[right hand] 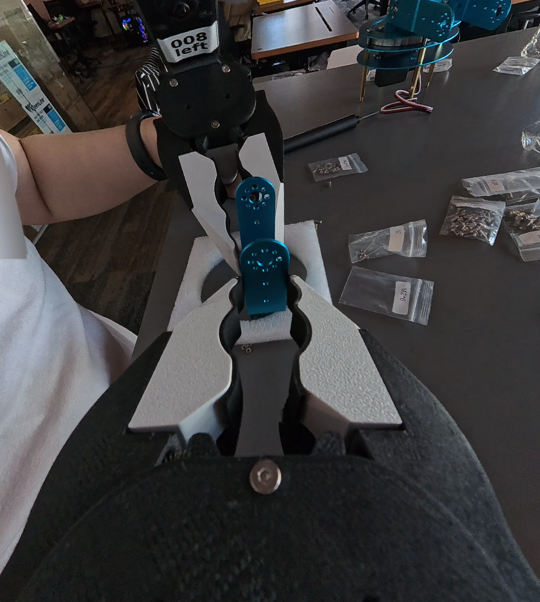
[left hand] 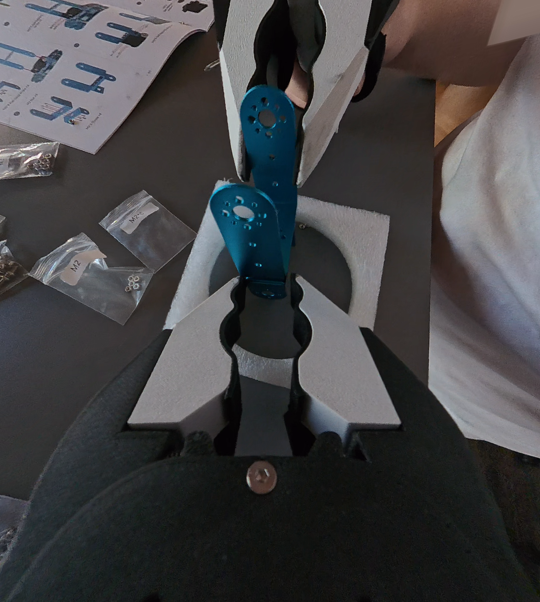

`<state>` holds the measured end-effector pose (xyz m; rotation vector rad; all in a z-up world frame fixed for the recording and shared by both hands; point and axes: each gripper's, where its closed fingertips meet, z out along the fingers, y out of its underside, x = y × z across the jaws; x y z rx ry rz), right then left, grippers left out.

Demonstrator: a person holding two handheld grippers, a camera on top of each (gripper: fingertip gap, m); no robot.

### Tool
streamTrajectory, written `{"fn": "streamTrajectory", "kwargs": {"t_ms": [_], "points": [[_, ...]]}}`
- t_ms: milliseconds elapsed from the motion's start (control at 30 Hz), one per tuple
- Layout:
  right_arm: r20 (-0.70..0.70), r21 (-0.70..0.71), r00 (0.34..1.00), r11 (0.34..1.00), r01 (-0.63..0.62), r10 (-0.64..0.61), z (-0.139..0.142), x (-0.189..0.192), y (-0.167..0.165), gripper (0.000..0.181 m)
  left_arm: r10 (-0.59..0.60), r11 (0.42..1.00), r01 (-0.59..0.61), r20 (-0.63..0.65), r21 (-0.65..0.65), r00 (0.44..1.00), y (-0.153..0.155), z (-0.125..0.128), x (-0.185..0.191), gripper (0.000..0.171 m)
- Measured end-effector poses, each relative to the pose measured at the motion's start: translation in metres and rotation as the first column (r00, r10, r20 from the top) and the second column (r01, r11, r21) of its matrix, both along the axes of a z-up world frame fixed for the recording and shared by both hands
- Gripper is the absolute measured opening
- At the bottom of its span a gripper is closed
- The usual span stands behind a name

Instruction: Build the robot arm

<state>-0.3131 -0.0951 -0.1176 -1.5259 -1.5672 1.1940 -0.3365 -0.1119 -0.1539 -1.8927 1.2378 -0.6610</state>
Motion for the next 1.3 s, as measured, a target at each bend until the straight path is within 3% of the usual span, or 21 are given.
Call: {"fn": "streamTrajectory", "kwargs": {"t_ms": [167, 300, 467, 667, 900, 1000, 1300], "points": [[0.0, 0.02, 1.0, 1.0, -0.01, 0.01, 0.0, -0.001, -0.003, 0.025, 0.017, 1.0, -0.017, -0.002, 0.005, 1.0, 0.0, 0.001, -0.009, 0.038], [0.007, 0.03, 1.0, 0.999, -0.012, 0.012, 0.0, -0.001, -0.004, 0.025, 0.0, 1.0, 0.0, 0.043, -0.005, 0.999, -0.003, 0.009, -0.006, 0.036], [0.012, 0.04, 1.0, 0.999, -0.017, 0.017, 0.0, -0.004, -0.006, 0.025, 0.008, 1.0, -0.008, 0.003, 0.019, 1.0, -0.001, 0.009, -0.012, 0.037], [0.015, 0.056, 1.0, 0.998, -0.012, 0.011, 0.0, -0.003, -0.007, 0.025, 0.011, 1.0, -0.014, 0.107, 0.027, 0.994, -0.003, 0.022, -0.007, 0.037], [0.013, 0.058, 1.0, 0.998, -0.015, 0.014, 0.0, -0.003, -0.008, 0.025, 0.01, 0.999, -0.011, 0.03, 0.05, 0.999, 0.001, 0.007, 0.002, 0.042], [0.009, 0.052, 1.0, 0.998, -0.022, 0.021, 0.0, -0.004, -0.009, 0.025, 0.0, 0.998, 0.0, -0.003, 0.07, 1.0, -0.001, 0.004, 0.005, 0.031], [0.005, 0.073, 1.0, 0.997, -0.026, 0.025, 0.0, -0.004, -0.01, 0.025, 0.012, 0.999, -0.012, 0.007, 0.039, 1.0, 0.0, 0.003, 0.005, 0.032]]}}
